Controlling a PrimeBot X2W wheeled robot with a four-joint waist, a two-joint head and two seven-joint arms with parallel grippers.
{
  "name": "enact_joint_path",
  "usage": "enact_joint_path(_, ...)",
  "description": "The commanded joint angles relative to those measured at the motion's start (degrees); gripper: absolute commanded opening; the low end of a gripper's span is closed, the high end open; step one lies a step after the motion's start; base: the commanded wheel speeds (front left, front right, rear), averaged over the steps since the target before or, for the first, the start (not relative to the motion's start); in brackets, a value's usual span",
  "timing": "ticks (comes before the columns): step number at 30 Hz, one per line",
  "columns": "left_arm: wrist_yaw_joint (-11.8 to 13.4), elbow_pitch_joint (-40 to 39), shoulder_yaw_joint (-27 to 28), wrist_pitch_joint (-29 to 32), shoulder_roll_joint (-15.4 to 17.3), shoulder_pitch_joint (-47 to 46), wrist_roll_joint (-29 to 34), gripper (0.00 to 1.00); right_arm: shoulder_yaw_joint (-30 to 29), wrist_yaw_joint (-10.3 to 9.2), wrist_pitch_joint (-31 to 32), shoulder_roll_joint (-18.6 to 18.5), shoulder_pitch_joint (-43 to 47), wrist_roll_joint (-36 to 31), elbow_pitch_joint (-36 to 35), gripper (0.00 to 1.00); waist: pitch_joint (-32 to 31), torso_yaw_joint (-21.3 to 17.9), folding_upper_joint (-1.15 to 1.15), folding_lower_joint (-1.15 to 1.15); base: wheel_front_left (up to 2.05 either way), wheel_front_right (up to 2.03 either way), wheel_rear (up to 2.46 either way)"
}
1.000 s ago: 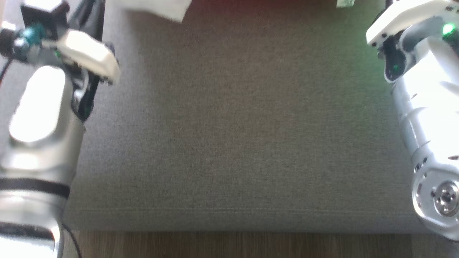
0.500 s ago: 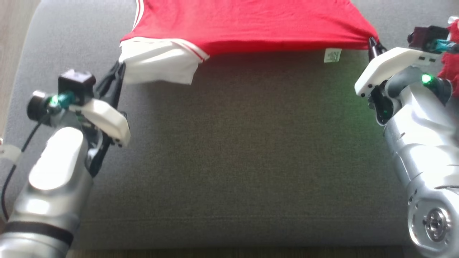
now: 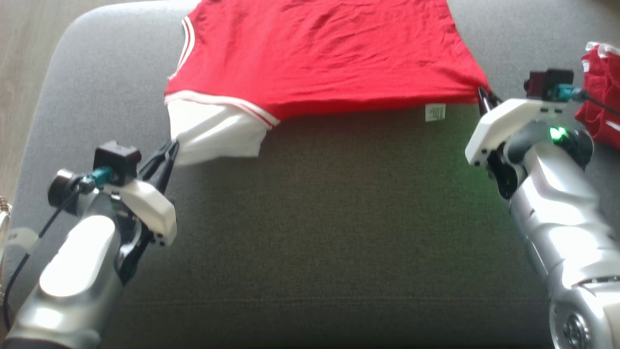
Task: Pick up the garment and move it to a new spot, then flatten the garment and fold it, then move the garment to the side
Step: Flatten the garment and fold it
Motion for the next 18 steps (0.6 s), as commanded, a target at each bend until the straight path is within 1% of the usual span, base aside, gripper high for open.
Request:
enact_joint_path(1, 0.1, -2.1, 1.5, 0.5, 3.2, -0.7, -0.7, 0.00, 1.9, -0.01, 0.1, 0.1, 0.7, 1.2, -1.9, 0.00, -0.7, 0.1, 0.00, 0.01, 0.00, 0.00, 0.00)
enact_joint_path(8, 0.1, -5.4, -0.5, 2.1, 4.7, 2.2, -3.6, 0.00, 6.7, -0.01, 4.4, -1.4, 4.3, 6.2, -2.6, 0.00, -3.4, 0.2, 0.00, 0.01, 0.00, 0.00, 0.00)
enact_joint_path(13, 0.1, -7.2, -1.7, 2.9, 5.3, 4.9, -5.0, 0.00, 10.7, -0.01, 7.9, -3.0, 7.8, 10.3, -4.7, 0.00, -5.6, 0.0, 0.00, 0.01, 0.00, 0.00, 0.00)
enact_joint_path(18, 0.1, -10.7, -3.3, 4.5, 7.6, 7.7, -7.4, 0.00, 15.4, -0.01, 12.2, -4.4, 11.1, 15.1, -8.5, 0.00, -7.5, -0.8, 0.00, 0.01, 0.00, 0.00, 0.00)
